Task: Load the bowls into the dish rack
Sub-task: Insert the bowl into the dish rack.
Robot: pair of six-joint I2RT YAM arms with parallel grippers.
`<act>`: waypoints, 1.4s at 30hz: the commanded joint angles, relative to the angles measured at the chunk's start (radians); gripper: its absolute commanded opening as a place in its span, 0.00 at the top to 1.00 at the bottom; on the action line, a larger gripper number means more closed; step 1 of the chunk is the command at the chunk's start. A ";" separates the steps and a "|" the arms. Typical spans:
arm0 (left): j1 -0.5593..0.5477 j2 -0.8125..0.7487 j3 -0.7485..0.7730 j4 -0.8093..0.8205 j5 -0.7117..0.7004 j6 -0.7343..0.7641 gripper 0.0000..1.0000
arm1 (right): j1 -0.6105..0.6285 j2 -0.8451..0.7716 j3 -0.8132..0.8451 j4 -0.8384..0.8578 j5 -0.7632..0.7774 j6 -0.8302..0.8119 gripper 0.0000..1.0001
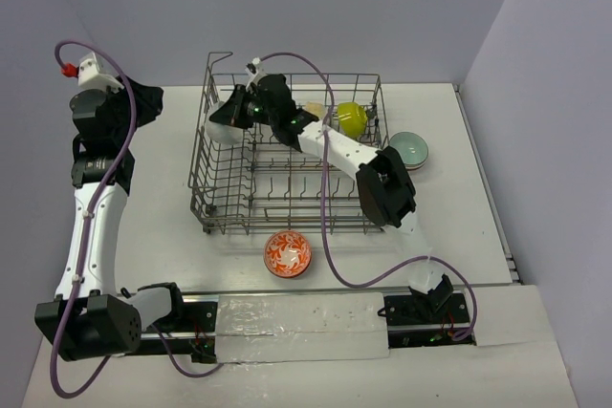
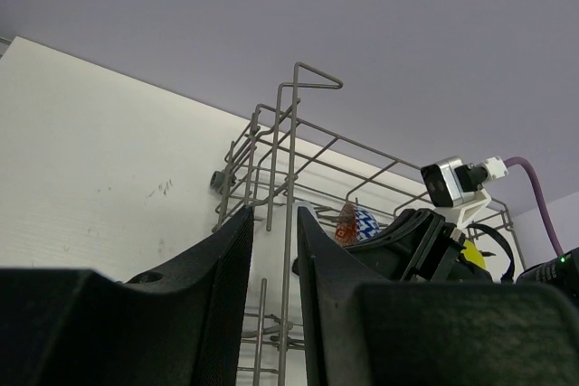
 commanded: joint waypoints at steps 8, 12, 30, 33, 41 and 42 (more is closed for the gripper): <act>0.008 0.004 -0.006 0.047 0.034 -0.030 0.69 | 0.034 0.000 -0.034 0.190 0.057 0.077 1.00; 0.008 0.007 -0.006 0.048 0.037 -0.030 0.69 | 0.043 -0.003 -0.065 0.209 0.079 0.089 1.00; 0.008 0.035 0.004 0.034 0.054 -0.033 0.69 | 0.054 -0.017 -0.180 0.290 0.091 0.099 1.00; 0.008 0.042 0.002 0.035 0.065 -0.038 0.69 | 0.054 -0.032 -0.226 0.325 0.093 0.103 1.00; 0.008 0.048 -0.002 0.041 0.071 -0.042 0.69 | 0.056 -0.078 -0.338 0.385 0.103 0.091 1.00; 0.008 0.048 -0.002 0.043 0.071 -0.042 0.69 | 0.056 -0.080 -0.339 0.374 0.103 0.086 1.00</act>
